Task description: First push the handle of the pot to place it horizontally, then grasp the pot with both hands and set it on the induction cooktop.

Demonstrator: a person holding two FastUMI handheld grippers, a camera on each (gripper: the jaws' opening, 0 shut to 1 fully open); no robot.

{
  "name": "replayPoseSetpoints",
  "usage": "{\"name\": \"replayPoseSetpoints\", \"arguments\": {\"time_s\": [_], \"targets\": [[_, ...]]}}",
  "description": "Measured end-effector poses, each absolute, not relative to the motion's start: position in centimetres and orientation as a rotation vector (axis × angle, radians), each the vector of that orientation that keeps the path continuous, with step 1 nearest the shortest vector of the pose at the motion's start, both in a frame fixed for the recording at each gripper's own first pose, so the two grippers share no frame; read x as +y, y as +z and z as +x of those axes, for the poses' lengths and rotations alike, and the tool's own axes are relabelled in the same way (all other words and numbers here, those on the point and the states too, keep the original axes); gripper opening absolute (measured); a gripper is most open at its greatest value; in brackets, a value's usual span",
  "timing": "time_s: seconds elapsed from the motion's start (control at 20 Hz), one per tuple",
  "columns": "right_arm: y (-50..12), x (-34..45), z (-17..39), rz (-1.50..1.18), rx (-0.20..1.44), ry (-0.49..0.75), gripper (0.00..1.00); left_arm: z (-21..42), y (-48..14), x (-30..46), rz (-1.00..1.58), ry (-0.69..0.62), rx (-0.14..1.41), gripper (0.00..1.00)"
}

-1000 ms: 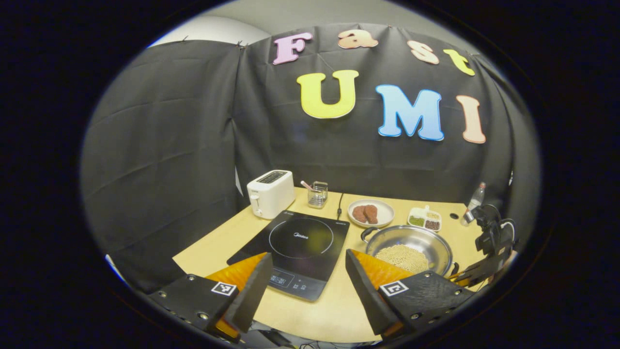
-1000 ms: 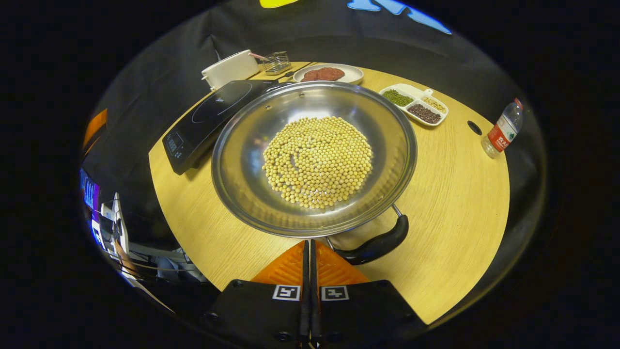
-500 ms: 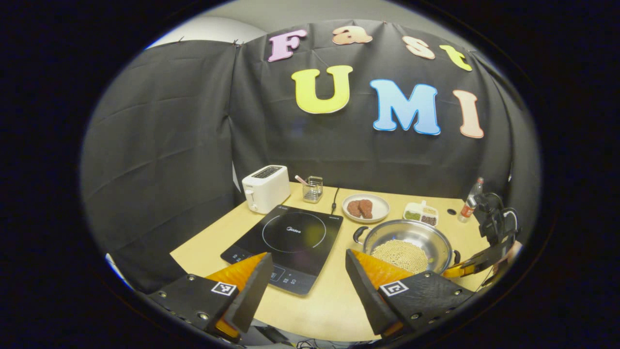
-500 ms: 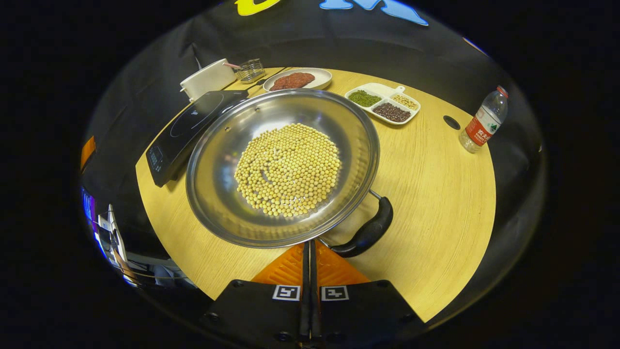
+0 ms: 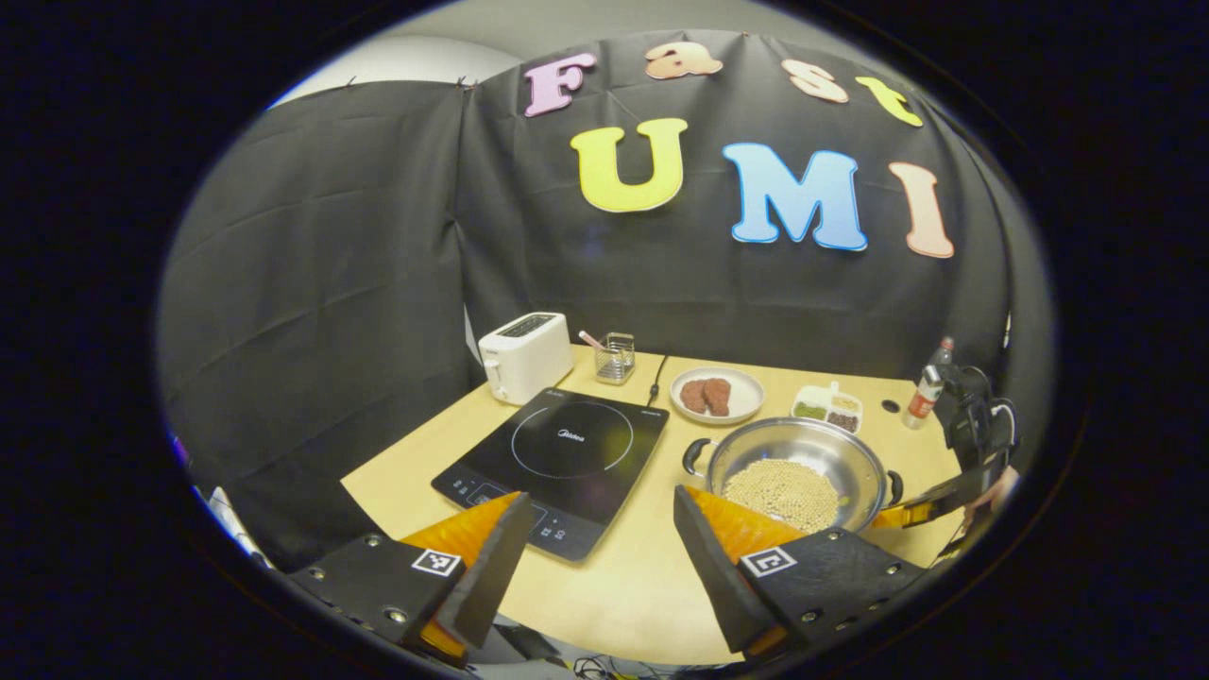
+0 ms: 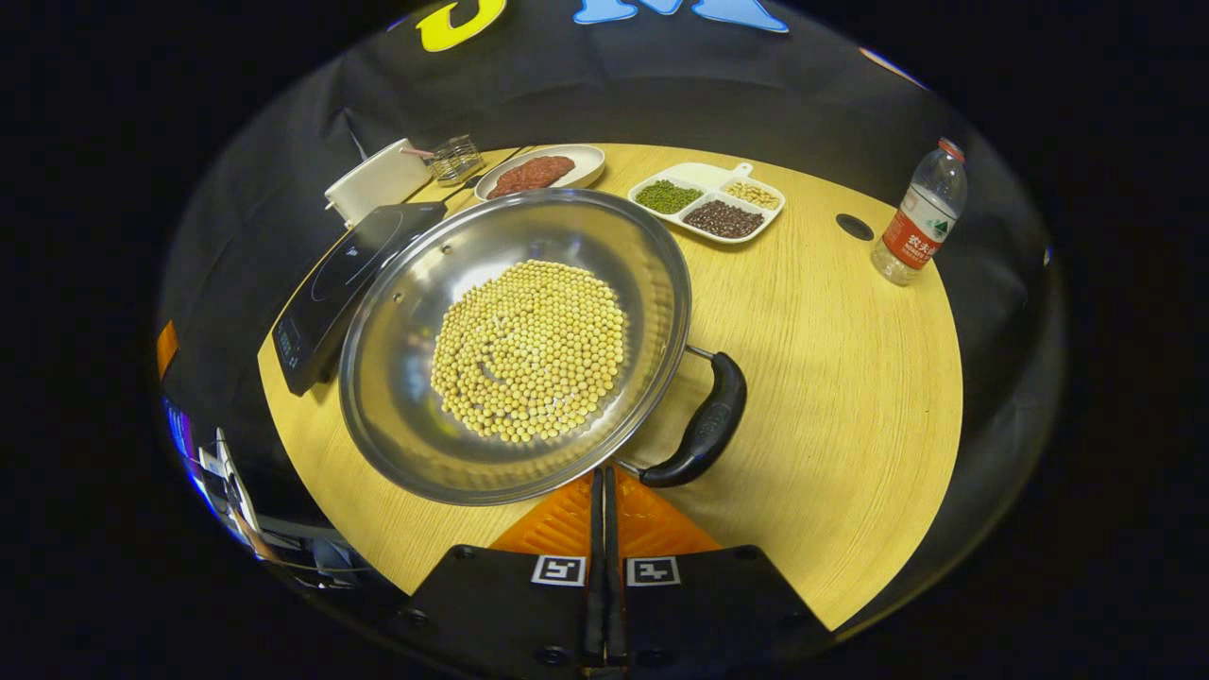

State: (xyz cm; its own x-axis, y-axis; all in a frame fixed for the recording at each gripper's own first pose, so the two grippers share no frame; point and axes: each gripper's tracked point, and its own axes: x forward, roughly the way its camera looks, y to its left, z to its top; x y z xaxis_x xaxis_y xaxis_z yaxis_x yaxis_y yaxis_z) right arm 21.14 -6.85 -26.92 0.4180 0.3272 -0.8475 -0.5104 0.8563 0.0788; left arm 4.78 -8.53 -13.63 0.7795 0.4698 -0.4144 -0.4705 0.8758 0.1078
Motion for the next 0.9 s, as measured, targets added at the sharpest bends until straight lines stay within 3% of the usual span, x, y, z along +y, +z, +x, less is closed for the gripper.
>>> {"name": "replayPoseSetpoints", "arguments": {"time_s": [0.4,0.75,0.85,0.9], "targets": [[-27.0,-8.2,23.0,-0.131,0.978,0.466,0.02,4.6,-13.8,-9.9,-0.023,0.517,0.453,0.92],[-25.9,-9.1,22.2,-0.199,0.935,0.409,0.02,6.7,-15.4,-7.8,-0.060,0.427,0.461,0.91],[-24.7,-9.8,22.2,-0.205,0.893,0.357,0.35,8.2,-16.5,-8.5,-0.104,0.311,0.489,0.90],[-23.9,-9.8,22.3,-0.182,0.878,0.341,0.45,8.9,-16.8,-8.3,-0.112,0.282,0.493,0.91]]}}
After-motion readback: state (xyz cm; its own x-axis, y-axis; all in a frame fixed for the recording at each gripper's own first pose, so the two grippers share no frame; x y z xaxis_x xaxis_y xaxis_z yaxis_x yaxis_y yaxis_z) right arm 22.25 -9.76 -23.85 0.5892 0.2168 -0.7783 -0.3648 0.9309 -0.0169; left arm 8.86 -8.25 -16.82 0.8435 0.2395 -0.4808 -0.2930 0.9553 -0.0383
